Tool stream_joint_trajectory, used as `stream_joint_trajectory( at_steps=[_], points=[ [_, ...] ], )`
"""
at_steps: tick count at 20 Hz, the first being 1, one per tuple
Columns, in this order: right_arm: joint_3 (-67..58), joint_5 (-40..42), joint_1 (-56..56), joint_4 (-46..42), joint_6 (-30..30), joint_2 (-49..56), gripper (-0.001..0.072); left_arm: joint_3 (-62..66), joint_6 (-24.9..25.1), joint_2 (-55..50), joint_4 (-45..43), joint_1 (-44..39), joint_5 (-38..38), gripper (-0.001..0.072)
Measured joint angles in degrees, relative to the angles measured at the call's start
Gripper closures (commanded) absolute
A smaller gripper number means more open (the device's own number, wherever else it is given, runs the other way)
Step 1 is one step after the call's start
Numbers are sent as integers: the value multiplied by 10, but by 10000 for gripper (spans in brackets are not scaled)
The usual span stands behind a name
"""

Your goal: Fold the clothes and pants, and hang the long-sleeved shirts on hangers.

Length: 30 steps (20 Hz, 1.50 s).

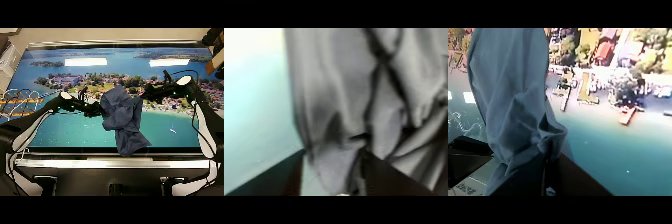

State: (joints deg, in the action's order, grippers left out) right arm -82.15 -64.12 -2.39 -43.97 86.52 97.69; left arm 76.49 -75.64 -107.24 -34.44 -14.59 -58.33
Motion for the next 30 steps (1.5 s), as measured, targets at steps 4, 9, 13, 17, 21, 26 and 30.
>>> stream_joint_trajectory(
  at_steps=[4,9,13,17,21,26,30],
  points=[
    [0,0,0,-2,0,-10,681,0,-7,-1,-1,-5,2,544],
    [0,0,0,-2,0,-17,681,7,-9,-2,0,-15,3,596],
    [0,-2,0,-2,0,-19,681,19,-9,-2,3,-21,5,688],
    [0,-2,0,-2,-2,-24,682,23,-9,-1,4,-21,7,691],
    [-3,-1,-6,-16,-26,-48,684,39,-14,23,-5,0,0,692],
    [-52,13,-16,-86,-66,-144,684,128,-67,111,-112,63,-16,692],
    [-94,66,-18,-147,-68,-257,684,244,-129,203,-227,114,-20,692]
  ],
)
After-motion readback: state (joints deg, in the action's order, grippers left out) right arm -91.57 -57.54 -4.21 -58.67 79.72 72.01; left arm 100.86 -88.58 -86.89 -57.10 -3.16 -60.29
